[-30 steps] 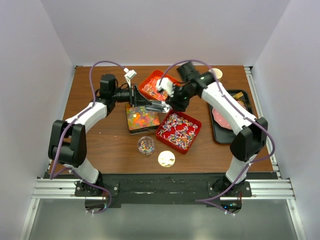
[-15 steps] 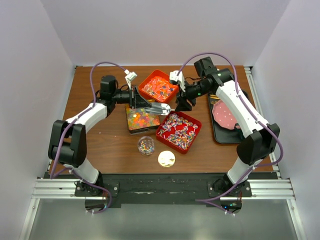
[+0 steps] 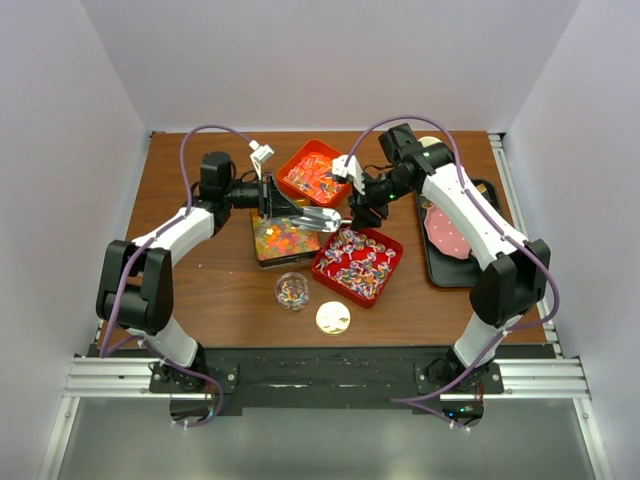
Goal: Pack the candies
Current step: Adjust the spatula.
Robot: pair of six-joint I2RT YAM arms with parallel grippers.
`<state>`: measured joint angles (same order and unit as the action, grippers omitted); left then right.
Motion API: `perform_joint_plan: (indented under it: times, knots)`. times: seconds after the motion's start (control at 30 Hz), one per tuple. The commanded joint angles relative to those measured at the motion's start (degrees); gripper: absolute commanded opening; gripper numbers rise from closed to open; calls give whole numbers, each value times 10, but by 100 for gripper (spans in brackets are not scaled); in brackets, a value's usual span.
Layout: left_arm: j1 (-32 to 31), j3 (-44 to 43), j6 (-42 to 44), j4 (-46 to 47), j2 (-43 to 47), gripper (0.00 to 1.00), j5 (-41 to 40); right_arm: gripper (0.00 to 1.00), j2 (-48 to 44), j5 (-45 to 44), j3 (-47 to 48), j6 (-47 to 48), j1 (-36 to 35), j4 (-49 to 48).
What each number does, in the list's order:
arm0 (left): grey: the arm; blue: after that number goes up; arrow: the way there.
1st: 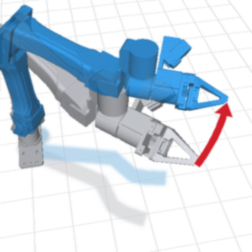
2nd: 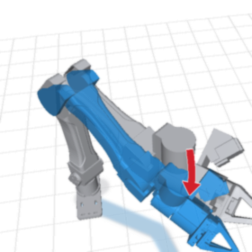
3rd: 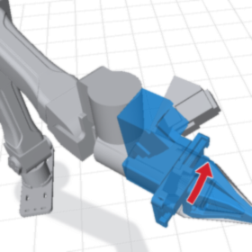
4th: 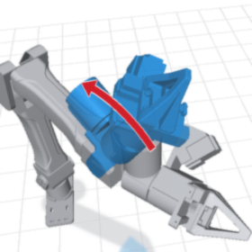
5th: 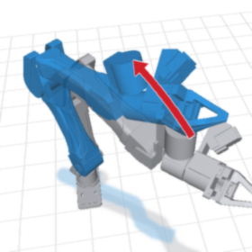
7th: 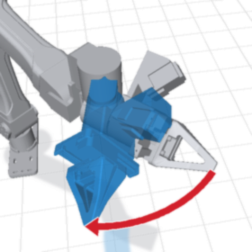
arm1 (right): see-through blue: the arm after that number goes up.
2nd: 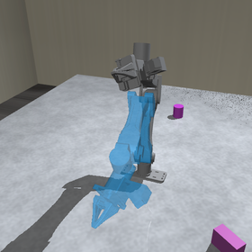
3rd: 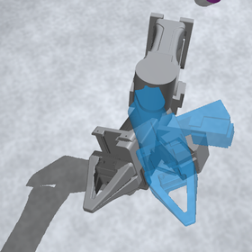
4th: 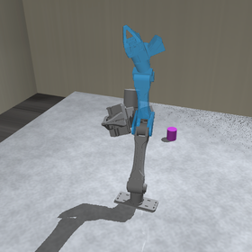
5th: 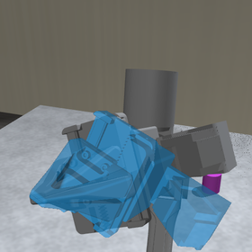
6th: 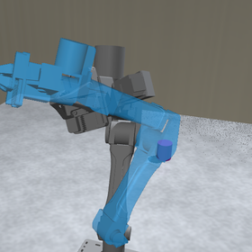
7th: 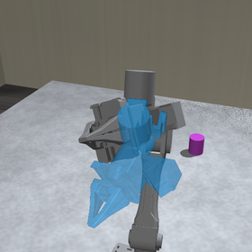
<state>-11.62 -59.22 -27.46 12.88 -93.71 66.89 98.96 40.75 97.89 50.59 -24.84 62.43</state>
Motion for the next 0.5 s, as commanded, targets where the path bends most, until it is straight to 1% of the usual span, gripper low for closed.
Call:
perform_joint_plan:
  times: [0.0,0.07,0.13,0.2,0.23,0.27,0.3,0.33,0.37,0.4,0.43,0.47]
  knots:
    - [7,5,-7,28,25,0,16,37,8,-6,2,-1,-3,-30]
    - [8,8,-7,28,27,0,15,34,10,-13,-1,-1,-6,-31]
    - [9,9,-8,28,27,0,16,33,10,-22,-3,11,-11,-28]
    - [10,10,-8,28,28,0,16,29,10,-23,-5,15,-15,-28]
    - [11,11,-8,29,28,0,15,26,10,-24,-5,16,-16,-27]
    - [12,11,-8,29,27,0,15,20,11,-24,-4,16,-17,-28]
    - [12,12,-9,29,28,0,13,17,11,-23,-4,16,-21,-28]
    - [13,14,-9,29,27,0,11,9,12,-23,-2,17,-22,-28]
    - [18,16,-10,28,27,0,6,5,14,-26,3,17,-24,-27]
    - [21,16,-9,23,29,7,-17,0,18,-30,8,16,-29,-26]
    - [26,17,-8,8,30,16,-30,0,20,-36,20,16,-32,-24]
    - [38,17,-5,0,34,26,-43,0,22,-50,28,18,-34,-22]
